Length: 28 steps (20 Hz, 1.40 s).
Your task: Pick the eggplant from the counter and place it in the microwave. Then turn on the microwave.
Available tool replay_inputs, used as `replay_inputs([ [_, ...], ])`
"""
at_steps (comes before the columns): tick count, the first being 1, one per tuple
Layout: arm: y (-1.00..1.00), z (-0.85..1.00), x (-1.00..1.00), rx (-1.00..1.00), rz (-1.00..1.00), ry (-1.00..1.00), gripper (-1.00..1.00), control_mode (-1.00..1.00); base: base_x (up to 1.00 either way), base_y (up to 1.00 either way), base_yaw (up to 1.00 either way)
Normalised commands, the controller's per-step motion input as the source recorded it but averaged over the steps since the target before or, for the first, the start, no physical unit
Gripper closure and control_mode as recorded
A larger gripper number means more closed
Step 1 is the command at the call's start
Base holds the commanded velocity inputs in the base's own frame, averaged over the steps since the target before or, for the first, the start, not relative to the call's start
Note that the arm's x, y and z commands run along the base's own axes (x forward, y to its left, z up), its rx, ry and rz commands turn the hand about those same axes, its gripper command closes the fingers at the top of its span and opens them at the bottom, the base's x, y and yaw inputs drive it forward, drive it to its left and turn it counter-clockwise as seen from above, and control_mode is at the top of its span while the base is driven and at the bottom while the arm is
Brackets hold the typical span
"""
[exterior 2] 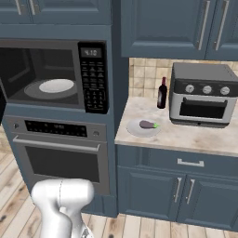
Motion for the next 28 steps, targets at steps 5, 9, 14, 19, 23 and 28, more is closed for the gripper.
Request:
replay_inputs([
  [5,-0.49,0.0,0.04,0.05,0.03,0.01,-1.0,-1.0,0.0,0.0,0.0],
  [9,-0.53,0.0,0.01,0.05,0.03,0.0,-1.0,-1.0,0.0,0.0,0.0],
  [14,-0.52,-0.01,0.0,0.05,0.04,0.0,-1.0,-1.0,0.0,0.0,0.0],
  [19,-0.47,-0.01,0.0,0.05,0.09,0.0,-1.0,-1.0,0.0,0.0,0.0],
  [23,-0.48,0.0,0.01,0.04,0.13,0.0,-1.0,-1.0,0.0,0.0,0.0],
  [28,-0.5,0.0,0.03,0.05,0.14,0.01,-1.0,-1.0,0.0,0.0,0.0],
])
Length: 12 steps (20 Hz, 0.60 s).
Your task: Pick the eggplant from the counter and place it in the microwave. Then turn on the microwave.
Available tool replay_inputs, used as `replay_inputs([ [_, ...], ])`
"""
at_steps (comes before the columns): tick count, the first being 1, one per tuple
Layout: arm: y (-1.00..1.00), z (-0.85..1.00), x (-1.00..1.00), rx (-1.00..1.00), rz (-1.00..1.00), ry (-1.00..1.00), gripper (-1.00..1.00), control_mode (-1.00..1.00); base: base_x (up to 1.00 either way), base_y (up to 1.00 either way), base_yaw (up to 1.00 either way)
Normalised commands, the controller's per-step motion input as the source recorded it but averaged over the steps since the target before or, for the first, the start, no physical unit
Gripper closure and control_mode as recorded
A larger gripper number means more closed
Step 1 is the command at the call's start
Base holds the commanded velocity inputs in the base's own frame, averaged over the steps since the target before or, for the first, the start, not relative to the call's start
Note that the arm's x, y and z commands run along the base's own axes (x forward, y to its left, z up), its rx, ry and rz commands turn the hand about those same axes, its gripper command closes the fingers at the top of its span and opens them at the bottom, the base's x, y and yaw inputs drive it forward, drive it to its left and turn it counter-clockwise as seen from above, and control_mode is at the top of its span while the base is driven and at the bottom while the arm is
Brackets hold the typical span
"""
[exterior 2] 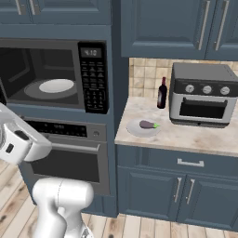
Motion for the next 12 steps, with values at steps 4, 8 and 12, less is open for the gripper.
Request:
replay_inputs([
  [4,-0.46,0.0,0.09,0.06,0.13,0.05,-1.0,-1.0,0.0,0.0,0.0],
  [8,-0.4,0.0,0.13,0.06,0.1,0.06,-1.0,-1.0,0.0,0.0,0.0],
  [12,-0.36,0.0,0.15,0.06,0.1,0.06,-1.0,-1.0,0.0,0.0,0.0],
])
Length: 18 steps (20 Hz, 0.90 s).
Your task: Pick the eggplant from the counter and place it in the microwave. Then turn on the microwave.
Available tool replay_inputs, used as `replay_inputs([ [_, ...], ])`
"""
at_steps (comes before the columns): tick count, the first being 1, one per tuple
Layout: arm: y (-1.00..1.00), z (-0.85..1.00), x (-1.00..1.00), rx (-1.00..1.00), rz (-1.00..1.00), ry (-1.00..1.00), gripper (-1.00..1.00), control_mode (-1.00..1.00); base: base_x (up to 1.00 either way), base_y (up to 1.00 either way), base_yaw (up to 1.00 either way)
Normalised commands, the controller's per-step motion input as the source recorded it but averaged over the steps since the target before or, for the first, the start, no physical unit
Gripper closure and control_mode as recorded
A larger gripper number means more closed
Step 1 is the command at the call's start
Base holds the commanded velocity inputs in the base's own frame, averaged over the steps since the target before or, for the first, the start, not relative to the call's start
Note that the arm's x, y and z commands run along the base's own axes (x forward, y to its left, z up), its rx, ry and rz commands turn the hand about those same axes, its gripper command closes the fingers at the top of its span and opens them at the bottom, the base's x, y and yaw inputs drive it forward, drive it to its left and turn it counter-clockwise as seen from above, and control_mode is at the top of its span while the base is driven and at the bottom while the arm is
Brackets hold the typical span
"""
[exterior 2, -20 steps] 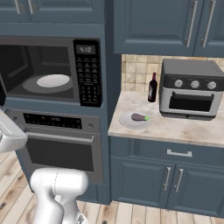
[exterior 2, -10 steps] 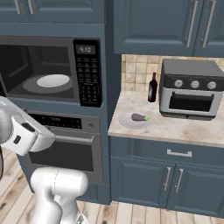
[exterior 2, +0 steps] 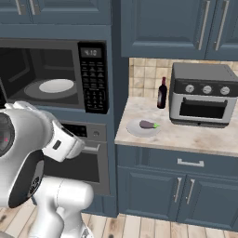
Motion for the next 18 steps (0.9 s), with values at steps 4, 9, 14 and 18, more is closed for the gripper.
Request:
replay_inputs([
  [4,-0.26,0.0,0.18,0.03,0.09,0.07,-1.0,-1.0,0.0,0.0,0.0],
  [9,-0.12,0.0,0.18,0.0,0.06,0.06,-1.0,-1.0,0.0,0.0,0.0],
  [14,-0.06,0.0,0.23,0.0,0.04,0.06,-1.0,-1.0,0.0,0.0,0.0],
  [18,-0.11,0.0,0.24,-0.01,0.04,0.05,-1.0,-1.0,0.0,0.0,0.0],
])
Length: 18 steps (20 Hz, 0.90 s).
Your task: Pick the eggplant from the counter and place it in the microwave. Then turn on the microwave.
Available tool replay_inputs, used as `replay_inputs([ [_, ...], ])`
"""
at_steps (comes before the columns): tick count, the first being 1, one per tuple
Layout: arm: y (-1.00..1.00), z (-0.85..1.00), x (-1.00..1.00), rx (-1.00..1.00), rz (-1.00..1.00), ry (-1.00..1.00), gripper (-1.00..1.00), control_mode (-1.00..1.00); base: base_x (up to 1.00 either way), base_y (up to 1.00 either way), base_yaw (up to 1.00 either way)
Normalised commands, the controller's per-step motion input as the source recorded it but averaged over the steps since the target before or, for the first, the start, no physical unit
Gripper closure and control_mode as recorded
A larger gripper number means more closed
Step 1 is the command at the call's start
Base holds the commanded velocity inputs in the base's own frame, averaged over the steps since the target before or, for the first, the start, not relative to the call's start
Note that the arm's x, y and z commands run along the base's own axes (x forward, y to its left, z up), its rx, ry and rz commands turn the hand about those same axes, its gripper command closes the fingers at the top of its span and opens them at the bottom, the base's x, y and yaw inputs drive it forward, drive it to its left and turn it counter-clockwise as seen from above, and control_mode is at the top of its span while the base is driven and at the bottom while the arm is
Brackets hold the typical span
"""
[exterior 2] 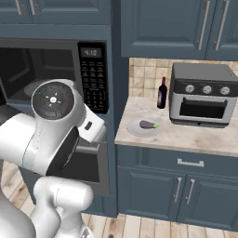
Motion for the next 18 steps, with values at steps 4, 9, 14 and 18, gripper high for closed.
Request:
replay_inputs([
  [4,-0.17,-0.05,0.19,-0.06,0.06,0.03,-1.0,-1.0,0.0,0.0,0.0],
  [9,-0.23,-0.1,0.15,-0.1,0.11,0.04,-1.0,-1.0,0.0,0.0,0.0],
  [14,-0.16,-0.17,0.16,-0.15,0.12,0.08,-1.0,-1.0,0.0,0.0,0.0],
  [18,-0.12,-0.2,0.21,-0.16,0.12,0.11,-1.0,-1.0,0.0,0.0,0.0],
])
